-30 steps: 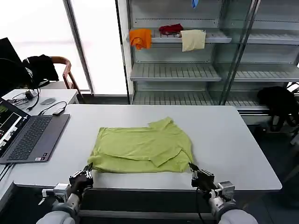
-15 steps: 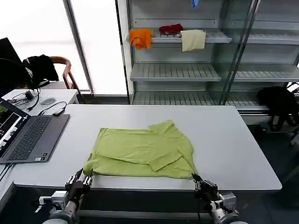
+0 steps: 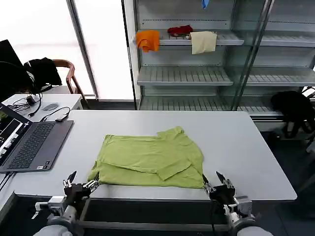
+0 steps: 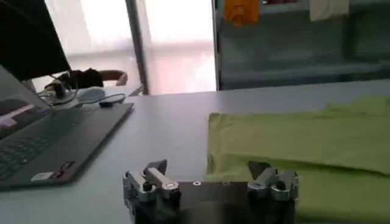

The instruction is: Fold and organize the clothes.

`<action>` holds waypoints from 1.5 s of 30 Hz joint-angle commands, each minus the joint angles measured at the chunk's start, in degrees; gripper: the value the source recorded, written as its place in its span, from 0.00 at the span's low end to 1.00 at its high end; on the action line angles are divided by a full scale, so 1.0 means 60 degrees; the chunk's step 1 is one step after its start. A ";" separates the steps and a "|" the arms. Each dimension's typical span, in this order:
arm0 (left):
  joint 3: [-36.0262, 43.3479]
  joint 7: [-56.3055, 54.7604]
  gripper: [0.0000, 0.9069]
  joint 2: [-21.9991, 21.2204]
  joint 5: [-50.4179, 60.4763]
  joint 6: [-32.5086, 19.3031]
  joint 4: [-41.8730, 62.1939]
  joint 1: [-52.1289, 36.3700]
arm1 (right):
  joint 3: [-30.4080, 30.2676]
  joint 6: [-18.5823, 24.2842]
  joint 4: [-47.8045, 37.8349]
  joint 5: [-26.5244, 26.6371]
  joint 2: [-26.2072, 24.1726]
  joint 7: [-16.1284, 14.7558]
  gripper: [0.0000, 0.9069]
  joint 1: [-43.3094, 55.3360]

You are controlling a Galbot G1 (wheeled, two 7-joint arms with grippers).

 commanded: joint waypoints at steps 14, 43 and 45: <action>0.1748 0.0432 1.00 0.1452 -0.1315 0.0852 0.5134 -0.6145 | -0.1543 -0.0042 -0.7236 0.0363 0.1635 0.0155 1.00 0.6796; 0.2580 0.0824 1.00 0.1061 -0.0629 0.0834 0.6752 -0.6914 | -0.1487 0.0016 -0.9752 -0.0257 0.2371 0.0054 1.00 0.8374; 0.2622 0.0821 1.00 0.1024 -0.0566 0.0832 0.6846 -0.6977 | -0.1490 0.0019 -0.9819 -0.0305 0.2380 0.0031 0.98 0.8386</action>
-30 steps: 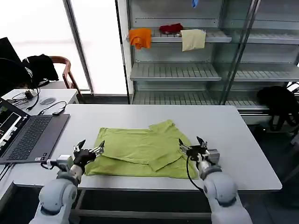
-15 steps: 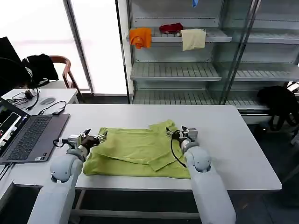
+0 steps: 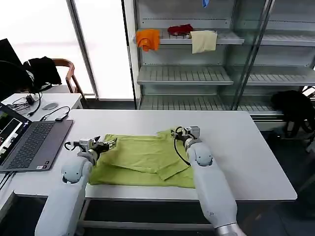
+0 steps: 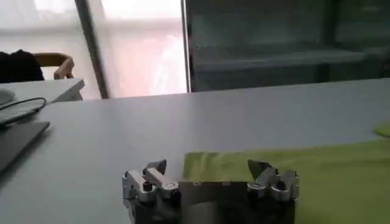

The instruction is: Fold and organize the clothes.

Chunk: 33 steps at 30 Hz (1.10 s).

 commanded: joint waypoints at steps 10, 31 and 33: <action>0.0023 0.0024 0.87 -0.0232 -0.0028 0.0010 0.0998 -0.0576 | 0.0007 0.0017 -0.0806 -0.0260 0.0149 -0.0094 0.60 0.0372; -0.0044 0.0038 0.01 -0.0312 -0.0444 0.0006 0.0852 -0.0436 | 0.0024 0.0024 -0.0603 -0.0538 0.0164 -0.0255 0.00 0.0156; -0.0054 0.0034 0.01 -0.0315 -0.0439 0.0001 0.0770 -0.0423 | 0.0041 0.0028 -0.0521 -0.0531 0.0169 -0.0254 0.00 0.0106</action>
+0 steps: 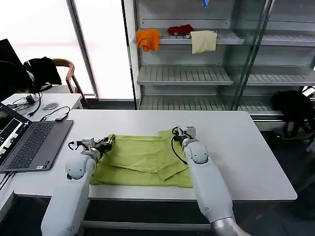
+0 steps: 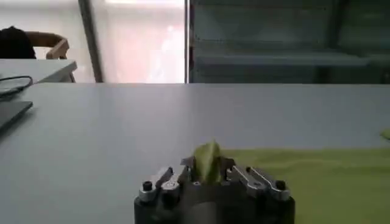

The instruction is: Fold and organize the clothes.

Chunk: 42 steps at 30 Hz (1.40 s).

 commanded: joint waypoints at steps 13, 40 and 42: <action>-0.0273 0.0125 0.01 0.0122 -0.0336 -0.0010 -0.1486 0.0716 | -0.0030 -0.0033 0.1970 0.0508 -0.0192 0.0132 0.00 -0.0850; -0.1221 0.0723 0.01 0.0650 -0.0682 -0.0023 -0.4298 0.3741 | -0.0168 -0.0054 0.6980 0.0823 -0.1272 0.0139 0.00 -0.5115; -0.1255 0.0761 0.01 0.0664 -0.0454 -0.0054 -0.4360 0.3828 | -0.0138 -0.0050 0.7115 0.0799 -0.1331 0.0092 0.00 -0.5290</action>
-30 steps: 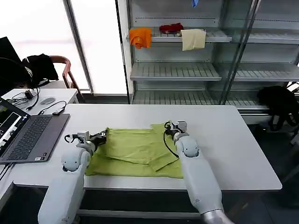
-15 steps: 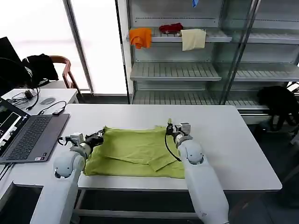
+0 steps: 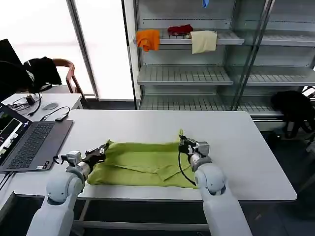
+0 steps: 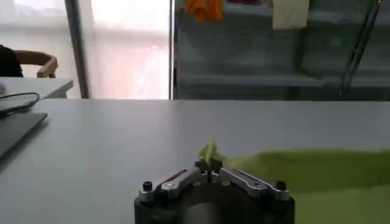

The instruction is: Fold and organize the clothes.

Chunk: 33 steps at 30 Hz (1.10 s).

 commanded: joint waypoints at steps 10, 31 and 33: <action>-0.0461 0.0397 0.01 0.0177 0.0704 -0.0275 -0.1179 0.1499 | 0.0181 0.0027 0.1990 -0.0196 -0.0323 -0.0265 0.00 -0.2256; -0.0389 0.0390 1.00 0.0041 0.1570 -0.0449 -0.0879 0.1549 | 0.0281 0.0067 0.2108 -0.1881 -0.0122 -0.0194 1.00 -0.2932; -0.0366 0.0384 1.00 -0.0021 0.1600 -0.0570 -0.0903 0.1587 | 0.0278 0.0070 0.2061 -0.2104 -0.0083 -0.0107 1.00 -0.2923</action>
